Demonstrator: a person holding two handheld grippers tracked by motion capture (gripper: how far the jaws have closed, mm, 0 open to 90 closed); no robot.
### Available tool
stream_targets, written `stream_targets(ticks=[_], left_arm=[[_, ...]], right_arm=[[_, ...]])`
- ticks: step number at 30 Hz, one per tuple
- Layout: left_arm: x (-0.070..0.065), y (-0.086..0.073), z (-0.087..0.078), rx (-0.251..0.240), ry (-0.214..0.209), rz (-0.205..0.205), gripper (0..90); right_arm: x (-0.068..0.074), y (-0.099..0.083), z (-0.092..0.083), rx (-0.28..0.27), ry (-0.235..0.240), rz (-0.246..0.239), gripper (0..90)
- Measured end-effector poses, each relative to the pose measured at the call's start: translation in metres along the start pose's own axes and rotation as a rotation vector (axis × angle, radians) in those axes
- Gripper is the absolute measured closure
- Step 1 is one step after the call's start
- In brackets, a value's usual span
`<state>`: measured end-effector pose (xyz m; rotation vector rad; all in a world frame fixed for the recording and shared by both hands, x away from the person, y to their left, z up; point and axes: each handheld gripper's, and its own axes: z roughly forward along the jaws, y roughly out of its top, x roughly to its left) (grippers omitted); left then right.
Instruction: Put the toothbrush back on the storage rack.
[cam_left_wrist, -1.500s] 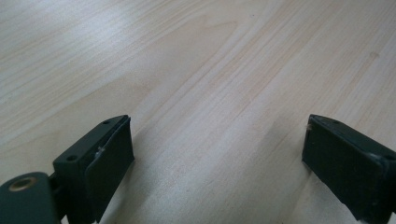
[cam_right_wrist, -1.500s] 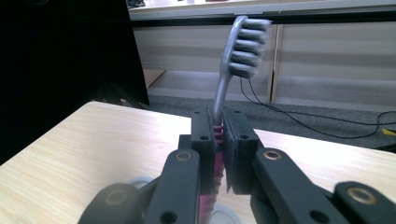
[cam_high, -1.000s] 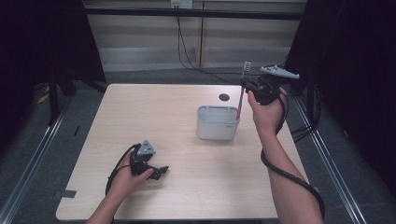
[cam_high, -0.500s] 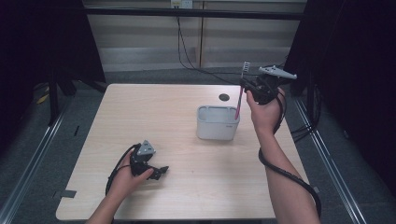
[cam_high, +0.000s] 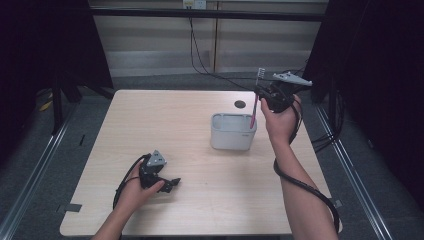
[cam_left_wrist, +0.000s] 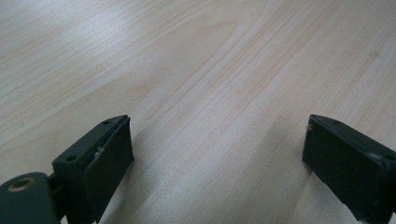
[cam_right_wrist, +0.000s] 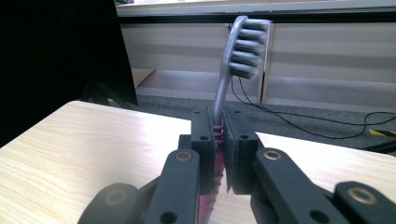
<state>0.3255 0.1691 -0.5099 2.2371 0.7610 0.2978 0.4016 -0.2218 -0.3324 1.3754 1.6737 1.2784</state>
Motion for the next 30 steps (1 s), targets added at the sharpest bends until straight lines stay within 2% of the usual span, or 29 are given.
stream_targets(ticks=[21,30], left_arm=[[0.000,0.000,0.000,-0.003,0.002,-0.003,8.1],[0.000,0.000,0.000,-0.002,0.002,-0.002,8.1]], right_arm=[[-0.004,-0.008,0.014,0.002,-0.011,-0.010,84.2],[-0.006,-0.013,0.019,0.018,-0.018,-0.020,84.2]])
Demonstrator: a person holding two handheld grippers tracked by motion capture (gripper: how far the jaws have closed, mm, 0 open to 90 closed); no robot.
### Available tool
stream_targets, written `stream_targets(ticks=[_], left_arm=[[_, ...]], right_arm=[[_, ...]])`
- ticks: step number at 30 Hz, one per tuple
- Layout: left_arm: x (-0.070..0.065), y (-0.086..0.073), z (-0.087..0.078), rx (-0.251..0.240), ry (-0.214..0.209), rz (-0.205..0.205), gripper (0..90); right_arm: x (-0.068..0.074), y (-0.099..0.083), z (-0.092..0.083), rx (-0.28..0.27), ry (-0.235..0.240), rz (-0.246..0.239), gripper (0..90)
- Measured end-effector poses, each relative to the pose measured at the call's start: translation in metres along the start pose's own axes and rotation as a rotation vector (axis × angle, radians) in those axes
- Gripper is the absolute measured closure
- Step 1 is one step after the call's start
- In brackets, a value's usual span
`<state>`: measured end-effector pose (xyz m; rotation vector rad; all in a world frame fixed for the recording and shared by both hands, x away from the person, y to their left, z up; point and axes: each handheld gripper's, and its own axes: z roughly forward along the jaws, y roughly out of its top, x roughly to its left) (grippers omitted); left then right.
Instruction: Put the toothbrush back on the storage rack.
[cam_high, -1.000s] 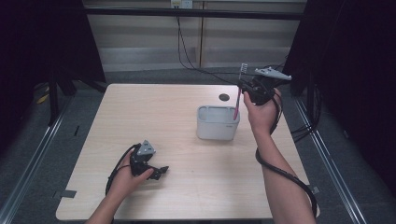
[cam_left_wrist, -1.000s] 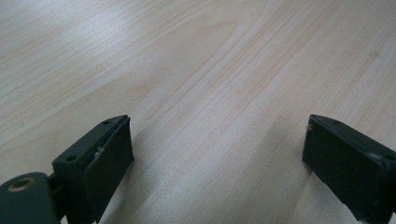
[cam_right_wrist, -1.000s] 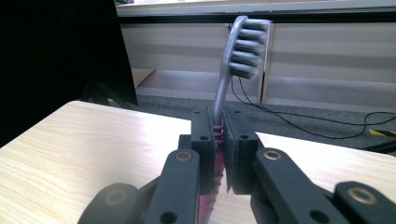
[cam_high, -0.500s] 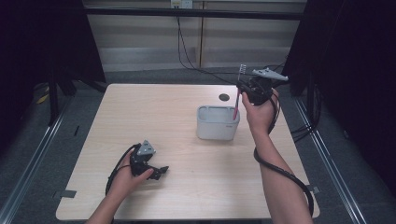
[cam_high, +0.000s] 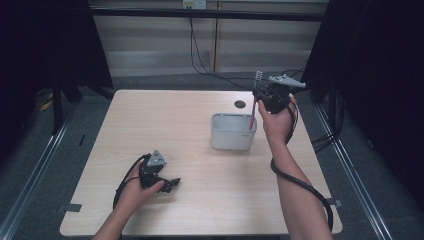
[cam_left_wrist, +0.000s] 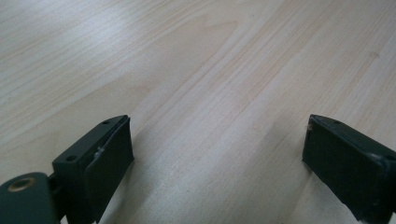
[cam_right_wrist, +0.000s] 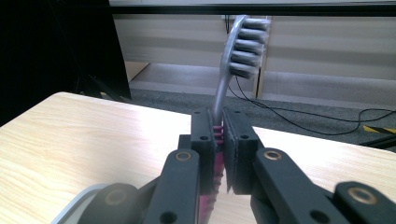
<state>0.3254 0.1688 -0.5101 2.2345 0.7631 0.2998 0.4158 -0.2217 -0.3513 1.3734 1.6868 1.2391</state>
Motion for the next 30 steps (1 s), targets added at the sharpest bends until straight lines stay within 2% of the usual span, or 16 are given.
stream_targets(ticks=[13,30], left_arm=[[0.000,0.000,0.000,0.000,0.001,0.000,8.1],[0.000,0.000,0.000,-0.002,-0.001,-0.002,8.1]], right_arm=[[0.000,-0.006,0.004,0.008,0.002,-0.005,84.1],[0.002,-0.025,0.006,0.032,0.013,-0.009,84.0]])
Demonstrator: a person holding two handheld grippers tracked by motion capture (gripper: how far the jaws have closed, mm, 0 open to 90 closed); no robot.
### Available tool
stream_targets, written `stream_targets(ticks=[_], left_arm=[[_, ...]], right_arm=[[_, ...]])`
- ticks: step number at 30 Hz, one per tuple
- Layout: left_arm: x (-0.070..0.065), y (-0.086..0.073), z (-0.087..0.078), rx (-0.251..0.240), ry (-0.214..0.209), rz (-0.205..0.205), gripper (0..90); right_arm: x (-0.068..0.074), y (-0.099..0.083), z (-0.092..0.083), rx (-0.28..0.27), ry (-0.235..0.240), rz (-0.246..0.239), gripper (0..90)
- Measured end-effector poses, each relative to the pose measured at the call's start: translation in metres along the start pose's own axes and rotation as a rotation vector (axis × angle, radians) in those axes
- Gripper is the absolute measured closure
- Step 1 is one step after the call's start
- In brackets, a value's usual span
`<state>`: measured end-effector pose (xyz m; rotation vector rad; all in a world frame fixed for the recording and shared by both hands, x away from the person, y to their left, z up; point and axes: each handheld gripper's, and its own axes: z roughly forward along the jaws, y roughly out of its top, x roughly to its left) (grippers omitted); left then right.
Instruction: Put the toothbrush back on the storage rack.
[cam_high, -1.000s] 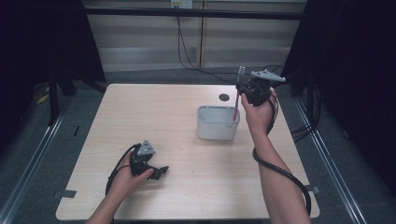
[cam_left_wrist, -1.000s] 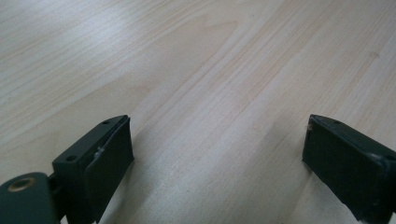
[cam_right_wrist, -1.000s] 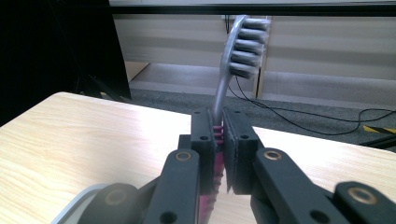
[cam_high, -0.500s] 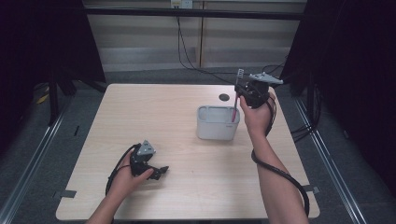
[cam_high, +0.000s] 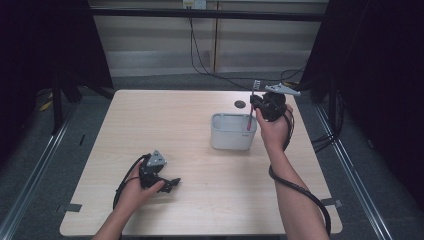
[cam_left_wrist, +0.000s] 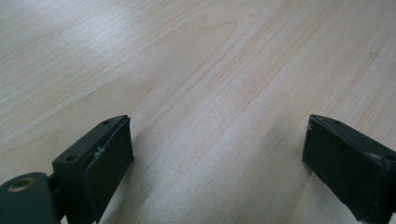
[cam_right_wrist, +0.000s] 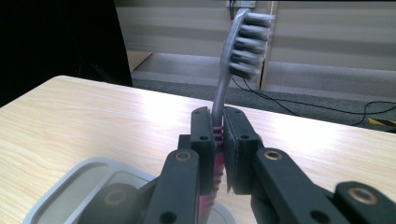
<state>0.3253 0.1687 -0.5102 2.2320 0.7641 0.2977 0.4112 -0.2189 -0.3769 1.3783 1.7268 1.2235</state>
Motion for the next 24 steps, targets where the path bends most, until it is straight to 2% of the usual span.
stream_targets(ticks=[6,7,24], left_arm=[[0.000,0.000,0.000,0.000,0.001,0.000,8.1],[0.001,0.000,0.000,0.008,0.000,0.010,8.1],[0.000,0.000,0.000,0.006,0.000,0.005,8.1]], right_arm=[[-0.002,-0.005,-0.002,0.009,0.004,0.005,84.0],[-0.002,-0.005,-0.002,0.008,0.004,0.005,84.0],[-0.003,-0.018,-0.007,0.020,0.009,0.009,83.9]])
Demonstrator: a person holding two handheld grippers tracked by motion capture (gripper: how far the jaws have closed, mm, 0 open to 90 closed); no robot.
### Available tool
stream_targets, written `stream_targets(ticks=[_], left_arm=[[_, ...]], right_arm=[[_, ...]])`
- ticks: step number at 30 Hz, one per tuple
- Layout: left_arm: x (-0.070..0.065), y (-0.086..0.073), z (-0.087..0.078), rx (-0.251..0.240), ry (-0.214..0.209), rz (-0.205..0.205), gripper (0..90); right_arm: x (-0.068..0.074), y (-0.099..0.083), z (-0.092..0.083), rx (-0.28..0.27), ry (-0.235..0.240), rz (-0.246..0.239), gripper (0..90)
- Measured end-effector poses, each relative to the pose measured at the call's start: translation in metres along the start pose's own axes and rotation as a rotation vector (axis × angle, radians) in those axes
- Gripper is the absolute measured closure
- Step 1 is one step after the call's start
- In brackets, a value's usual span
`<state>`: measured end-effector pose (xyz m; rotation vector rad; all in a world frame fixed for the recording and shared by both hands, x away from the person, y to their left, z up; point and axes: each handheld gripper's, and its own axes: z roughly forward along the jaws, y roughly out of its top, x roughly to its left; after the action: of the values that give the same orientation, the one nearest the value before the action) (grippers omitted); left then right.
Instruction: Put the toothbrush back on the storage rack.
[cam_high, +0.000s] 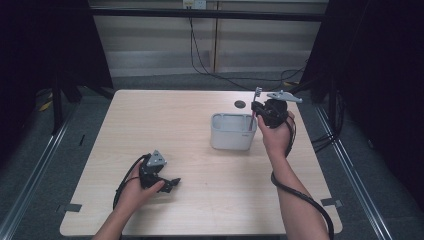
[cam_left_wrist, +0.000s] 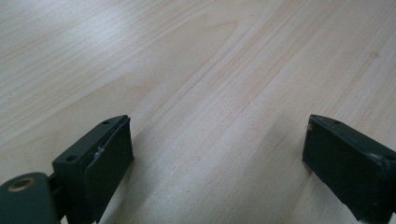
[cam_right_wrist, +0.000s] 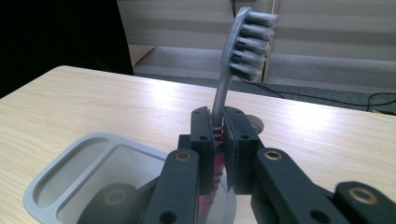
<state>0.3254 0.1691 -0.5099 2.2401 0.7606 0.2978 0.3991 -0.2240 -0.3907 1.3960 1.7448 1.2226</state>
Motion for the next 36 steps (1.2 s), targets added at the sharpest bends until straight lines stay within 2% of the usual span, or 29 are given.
stream_targets(ticks=[36], left_arm=[[0.000,0.000,0.000,0.000,0.000,0.000,8.1]], right_arm=[[0.001,-0.025,0.002,0.032,0.022,0.010,82.7]])
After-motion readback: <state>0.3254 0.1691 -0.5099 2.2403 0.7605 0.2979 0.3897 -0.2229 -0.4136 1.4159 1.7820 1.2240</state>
